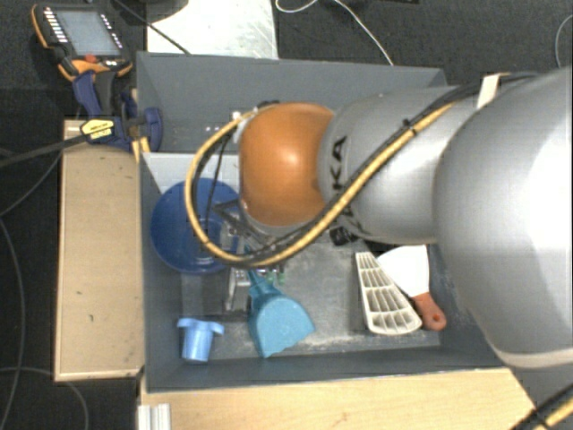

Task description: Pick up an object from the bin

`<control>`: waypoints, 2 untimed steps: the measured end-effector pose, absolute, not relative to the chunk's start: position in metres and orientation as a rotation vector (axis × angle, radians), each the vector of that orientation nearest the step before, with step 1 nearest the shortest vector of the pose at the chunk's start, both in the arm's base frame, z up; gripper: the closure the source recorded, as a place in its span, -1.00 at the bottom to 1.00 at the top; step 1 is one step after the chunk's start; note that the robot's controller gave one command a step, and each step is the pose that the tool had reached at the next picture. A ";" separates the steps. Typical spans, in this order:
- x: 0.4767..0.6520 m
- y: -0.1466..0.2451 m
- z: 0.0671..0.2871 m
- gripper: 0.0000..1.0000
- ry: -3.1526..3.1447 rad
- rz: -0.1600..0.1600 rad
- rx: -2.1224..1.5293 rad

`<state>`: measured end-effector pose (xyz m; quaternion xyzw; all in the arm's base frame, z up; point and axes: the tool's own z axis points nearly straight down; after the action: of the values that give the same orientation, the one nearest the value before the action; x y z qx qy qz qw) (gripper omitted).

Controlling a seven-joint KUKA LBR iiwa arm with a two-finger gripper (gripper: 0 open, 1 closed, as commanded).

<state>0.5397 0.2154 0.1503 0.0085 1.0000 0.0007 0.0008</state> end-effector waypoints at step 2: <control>0.571 0.220 0.110 -1.00 3.075 0.004 -0.593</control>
Offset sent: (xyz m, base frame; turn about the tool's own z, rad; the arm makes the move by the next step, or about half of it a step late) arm 0.0345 0.0047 -0.0503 -0.4624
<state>0.5708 0.2203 0.1096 -0.1895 0.9819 0.0013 0.0047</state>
